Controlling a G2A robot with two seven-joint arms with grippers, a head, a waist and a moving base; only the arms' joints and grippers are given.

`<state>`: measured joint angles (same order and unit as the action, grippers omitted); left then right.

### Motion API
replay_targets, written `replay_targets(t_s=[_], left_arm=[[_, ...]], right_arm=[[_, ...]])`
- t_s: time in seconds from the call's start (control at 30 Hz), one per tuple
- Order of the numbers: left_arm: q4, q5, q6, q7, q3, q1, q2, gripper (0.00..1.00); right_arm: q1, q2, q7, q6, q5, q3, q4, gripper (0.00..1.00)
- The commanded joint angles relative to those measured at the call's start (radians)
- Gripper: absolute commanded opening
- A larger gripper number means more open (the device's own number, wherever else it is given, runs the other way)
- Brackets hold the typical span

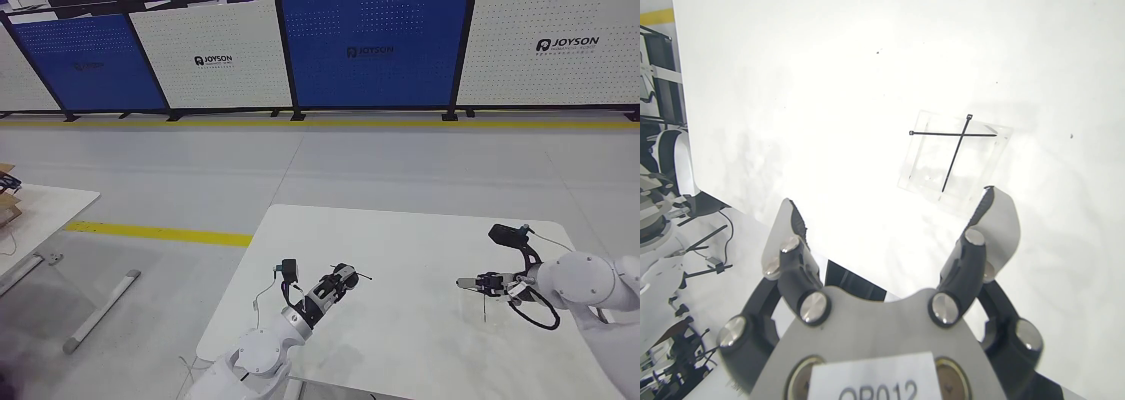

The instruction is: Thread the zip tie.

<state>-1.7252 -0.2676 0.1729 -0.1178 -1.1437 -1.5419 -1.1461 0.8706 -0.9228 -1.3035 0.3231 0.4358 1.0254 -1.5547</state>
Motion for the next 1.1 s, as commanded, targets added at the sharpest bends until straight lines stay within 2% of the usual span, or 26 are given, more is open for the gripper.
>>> replay_targets(t_s=[0.0, 0.3, 0.43, 0.5, 0.67, 0.97, 1.07], left_arm=[[0.000, 0.000, 0.000, 0.000, 0.000, 0.000, 0.000, 0.00], [0.000, 0.000, 0.000, 0.000, 0.000, 0.000, 0.000, 0.00], [0.000, 0.000, 0.000, 0.000, 0.000, 0.000, 0.000, 0.00], [0.000, 0.000, 0.000, 0.000, 0.000, 0.000, 0.000, 0.00], [0.000, 0.000, 0.000, 0.000, 0.000, 0.000, 0.000, 0.00], [0.000, 0.000, 0.000, 0.000, 0.000, 0.000, 0.000, 0.00], [0.000, 0.000, 0.000, 0.000, 0.000, 0.000, 0.000, 0.00]], right_arm=[[0.000, 0.000, 0.000, 0.000, 0.000, 0.000, 0.000, 1.00], [0.000, 0.000, 0.000, 0.000, 0.000, 0.000, 0.000, 1.00], [0.017, 0.001, 0.016, -0.024, -0.029, 0.013, 0.007, 1.00], [0.007, 0.001, -0.002, 0.017, -0.023, 0.014, 0.022, 1.00], [-0.033, -0.013, -0.026, 0.017, 0.015, -0.019, 0.072, 1.00], [-0.033, -0.013, -0.026, 0.017, 0.015, -0.019, 0.072, 1.00], [-0.021, -0.015, 0.005, 0.017, 0.041, -0.025, 0.072, 1.00]])
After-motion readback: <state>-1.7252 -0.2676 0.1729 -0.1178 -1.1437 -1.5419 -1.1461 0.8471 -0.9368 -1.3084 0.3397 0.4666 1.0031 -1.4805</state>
